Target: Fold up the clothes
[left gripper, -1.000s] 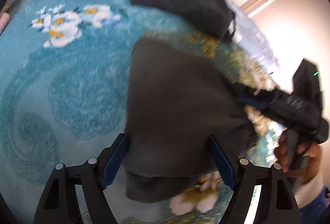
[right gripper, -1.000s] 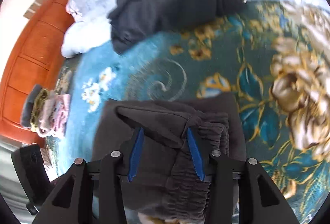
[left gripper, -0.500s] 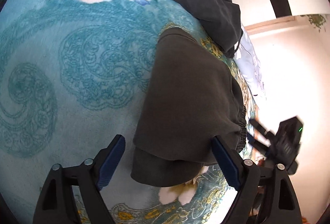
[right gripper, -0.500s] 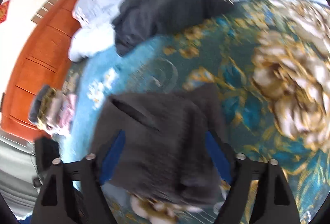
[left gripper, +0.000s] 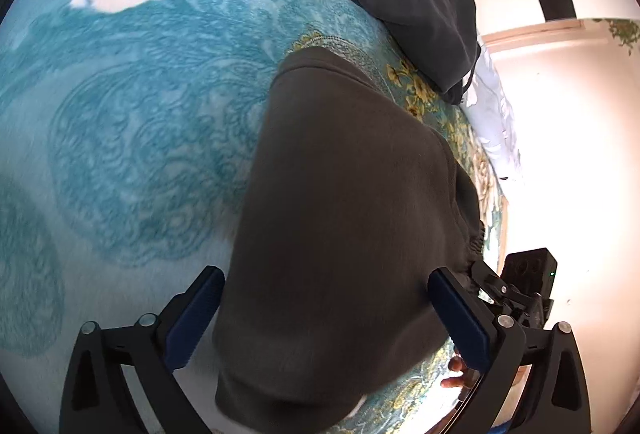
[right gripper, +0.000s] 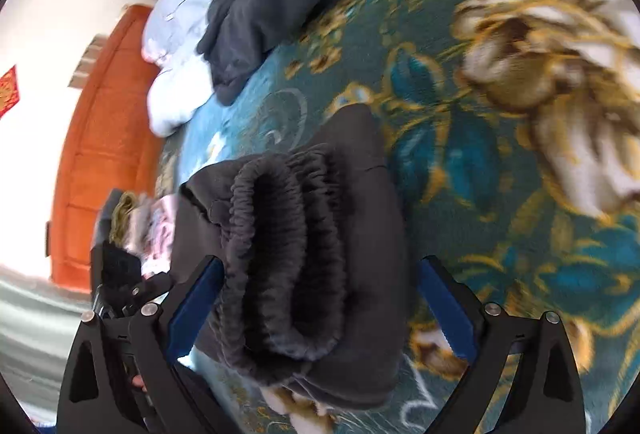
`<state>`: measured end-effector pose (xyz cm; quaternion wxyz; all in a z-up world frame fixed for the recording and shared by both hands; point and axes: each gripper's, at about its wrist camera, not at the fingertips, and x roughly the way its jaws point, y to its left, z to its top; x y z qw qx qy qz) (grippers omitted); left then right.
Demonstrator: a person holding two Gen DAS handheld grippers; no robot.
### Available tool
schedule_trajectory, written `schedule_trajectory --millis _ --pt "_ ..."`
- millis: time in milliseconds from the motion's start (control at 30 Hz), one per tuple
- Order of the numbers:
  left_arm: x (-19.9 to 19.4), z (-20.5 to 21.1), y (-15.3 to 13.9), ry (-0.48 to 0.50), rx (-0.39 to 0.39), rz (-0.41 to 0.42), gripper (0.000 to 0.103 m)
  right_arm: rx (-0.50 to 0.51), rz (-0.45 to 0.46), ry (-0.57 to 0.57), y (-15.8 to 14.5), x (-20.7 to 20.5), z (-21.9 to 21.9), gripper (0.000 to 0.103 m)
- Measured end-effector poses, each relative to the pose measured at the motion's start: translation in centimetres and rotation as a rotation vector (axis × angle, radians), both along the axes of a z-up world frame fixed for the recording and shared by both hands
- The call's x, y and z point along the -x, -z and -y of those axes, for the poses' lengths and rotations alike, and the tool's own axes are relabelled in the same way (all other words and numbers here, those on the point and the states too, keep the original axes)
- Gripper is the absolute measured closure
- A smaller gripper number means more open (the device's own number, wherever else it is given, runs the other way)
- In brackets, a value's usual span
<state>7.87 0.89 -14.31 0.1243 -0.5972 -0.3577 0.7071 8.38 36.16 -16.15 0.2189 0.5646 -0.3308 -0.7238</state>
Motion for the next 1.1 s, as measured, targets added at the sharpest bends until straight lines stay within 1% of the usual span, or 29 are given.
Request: schedule_trajectory --millis 100,133,267,367,433,567,733,867,967,1033,1067,1100 --pt "0.7 -0.5 0.5 0.014 0.005 0.009 0.0 0.019 -0.002 -0.03 0.6 0.7 0.7 0.0" --pt "0.8 -0.6 0.7 0.018 0.003 0.011 0.0 0.023 -0.002 -0.035 0.7 0.8 0.8 0.0" --pt "0.7 -0.3 2.1 0.003 -0.064 0.029 0.0 0.026 -0.014 -0.06 0.8 0.8 0.8 0.0" --pt "0.3 0.0 2.5 -0.011 -0.092 0.023 0.0 0.033 -0.014 -0.051 1.0 0.7 0.6 0.0" --pt "0.3 -0.1 2.6 -0.008 -0.09 0.023 0.0 0.027 -0.004 -0.04 1.0 0.6 0.7 0.0" --pt "0.3 -0.2 2.7 -0.005 -0.086 0.026 0.0 -0.02 -0.002 -0.046 0.7 0.7 1.2 0.0" --pt "0.1 -0.2 2.7 -0.009 -0.086 0.006 0.0 -0.047 -0.006 -0.017 0.5 0.5 1.6 0.0" --pt "0.0 -0.5 2.2 -0.019 -0.052 0.005 0.001 -0.097 0.0 0.001 0.0 0.8 2.8 0.001" --pt "-0.2 -0.5 1.7 -0.016 -0.043 -0.005 0.008 -0.134 -0.02 -0.027 -0.8 0.5 3.7 0.005" --pt "-0.6 -0.1 1.4 -0.015 -0.054 -0.014 0.013 -0.128 -0.021 -0.025 -1.2 0.3 3.6 0.008" --pt "-1.0 0.3 1.1 -0.012 -0.054 -0.022 0.016 -0.123 -0.021 -0.023 -1.3 0.2 3.5 0.015" --pt "-1.7 0.7 0.8 -0.006 -0.052 -0.031 0.017 -0.118 -0.021 -0.02 -1.5 0.1 3.4 0.019"
